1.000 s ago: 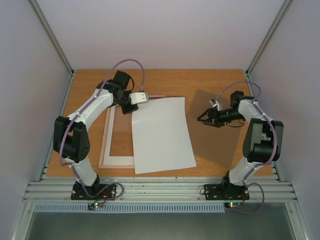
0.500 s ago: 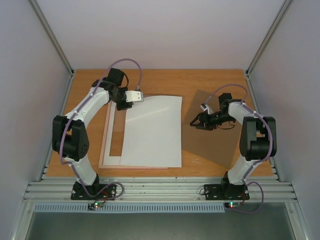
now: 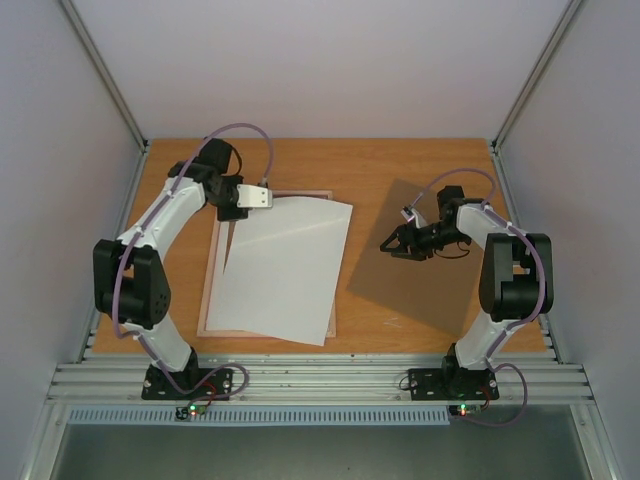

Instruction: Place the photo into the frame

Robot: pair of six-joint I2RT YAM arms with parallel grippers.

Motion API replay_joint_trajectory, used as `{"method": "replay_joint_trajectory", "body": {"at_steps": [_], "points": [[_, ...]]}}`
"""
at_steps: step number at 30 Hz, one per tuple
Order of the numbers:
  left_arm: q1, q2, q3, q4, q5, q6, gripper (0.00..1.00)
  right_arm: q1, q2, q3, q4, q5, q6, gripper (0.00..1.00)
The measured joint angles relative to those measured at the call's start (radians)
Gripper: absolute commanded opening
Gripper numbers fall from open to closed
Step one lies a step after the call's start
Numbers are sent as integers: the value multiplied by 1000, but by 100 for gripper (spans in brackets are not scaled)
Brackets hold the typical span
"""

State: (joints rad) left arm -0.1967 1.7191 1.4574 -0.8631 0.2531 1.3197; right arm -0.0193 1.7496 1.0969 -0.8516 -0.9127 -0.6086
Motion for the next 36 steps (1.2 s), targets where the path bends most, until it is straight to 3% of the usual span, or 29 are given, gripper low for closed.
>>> {"method": "replay_joint_trajectory", "body": {"at_steps": [10, 36], "points": [[40, -5, -2, -1, -20, 48, 0, 0, 0, 0, 0, 0, 3, 56], [108, -5, -3, -32, -24, -29, 0, 0, 0, 0, 0, 5, 3, 56]]}}
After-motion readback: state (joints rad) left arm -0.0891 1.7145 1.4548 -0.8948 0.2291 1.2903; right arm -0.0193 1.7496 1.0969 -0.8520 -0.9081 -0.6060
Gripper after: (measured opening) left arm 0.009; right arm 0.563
